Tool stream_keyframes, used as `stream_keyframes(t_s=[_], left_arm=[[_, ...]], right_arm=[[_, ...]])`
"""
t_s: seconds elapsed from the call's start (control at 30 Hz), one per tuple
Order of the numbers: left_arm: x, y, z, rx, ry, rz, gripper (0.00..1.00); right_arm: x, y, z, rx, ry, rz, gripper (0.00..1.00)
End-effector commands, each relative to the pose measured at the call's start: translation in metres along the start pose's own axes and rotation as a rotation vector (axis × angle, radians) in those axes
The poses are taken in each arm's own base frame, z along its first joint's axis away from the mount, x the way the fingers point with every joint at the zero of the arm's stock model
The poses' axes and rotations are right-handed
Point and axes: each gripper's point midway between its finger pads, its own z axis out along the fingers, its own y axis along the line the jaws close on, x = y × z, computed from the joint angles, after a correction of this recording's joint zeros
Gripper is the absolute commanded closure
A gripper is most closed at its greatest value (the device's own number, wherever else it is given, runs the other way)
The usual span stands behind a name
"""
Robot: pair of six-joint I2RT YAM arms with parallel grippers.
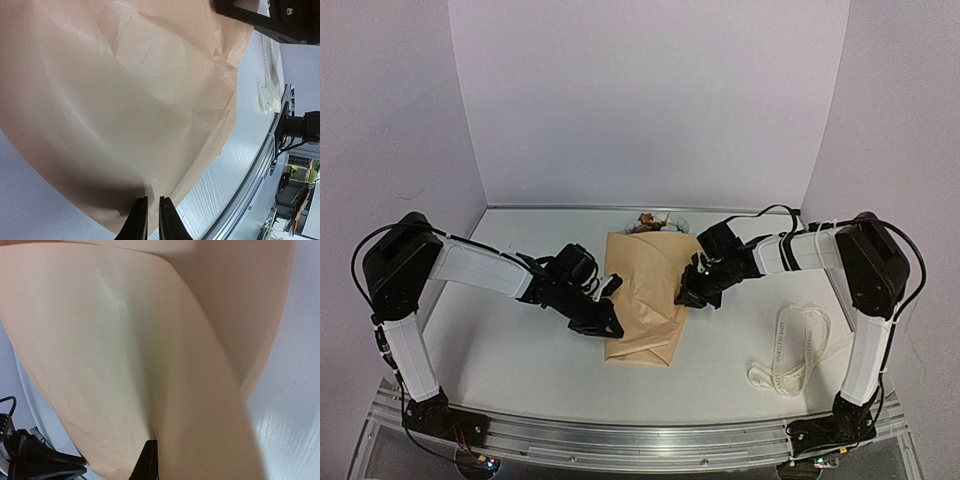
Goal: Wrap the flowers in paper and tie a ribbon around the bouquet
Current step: Press the fold line on the folded wrapping paper.
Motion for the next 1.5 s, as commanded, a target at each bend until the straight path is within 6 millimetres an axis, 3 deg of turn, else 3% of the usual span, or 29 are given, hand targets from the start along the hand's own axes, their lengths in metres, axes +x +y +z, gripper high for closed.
stream_keyframes(t_s=[0.0,0.27,0.47,0.57,0.67,0.8,1.0,1.23,1.47], left_arm=[[0.02,0.012,0.01,-0.012,0.079,-0.045,0.91],[0.028,0.015,0.018,-0.011,0.117,-0.063,0.92],[0.025,0.011,0.016,0.004,0.104,-0.058,0.92],[0.026,0.01,0.017,0.01,0.105,-0.057,0.92],[0.024,0.009,0.017,0.015,0.103,-0.055,0.92],[0.023,0.007,0.016,0.021,0.098,-0.05,0.92],[0.022,0.006,0.016,0.021,0.095,-0.047,0.92],[0.022,0.006,0.015,0.021,0.095,-0.044,0.92],[0.019,0.003,0.014,0.029,0.093,-0.046,0.92]], right_arm=[[0.001,0.01,-0.014,-0.028,-0.005,0.0,0.95],[0.011,0.013,-0.028,-0.029,0.023,-0.007,0.79],[0.033,0.01,-0.06,0.029,0.054,-0.052,0.61],[0.047,0.02,-0.071,0.008,0.066,-0.077,0.57],[0.063,0.038,-0.069,-0.028,0.109,-0.096,0.61],[0.084,0.065,-0.055,-0.072,0.174,-0.133,0.78],[0.093,0.074,-0.016,-0.105,0.215,-0.06,0.9],[0.105,0.052,0.01,-0.076,0.235,0.014,0.95],[0.119,0.023,0.023,-0.023,0.263,0.046,0.96]])
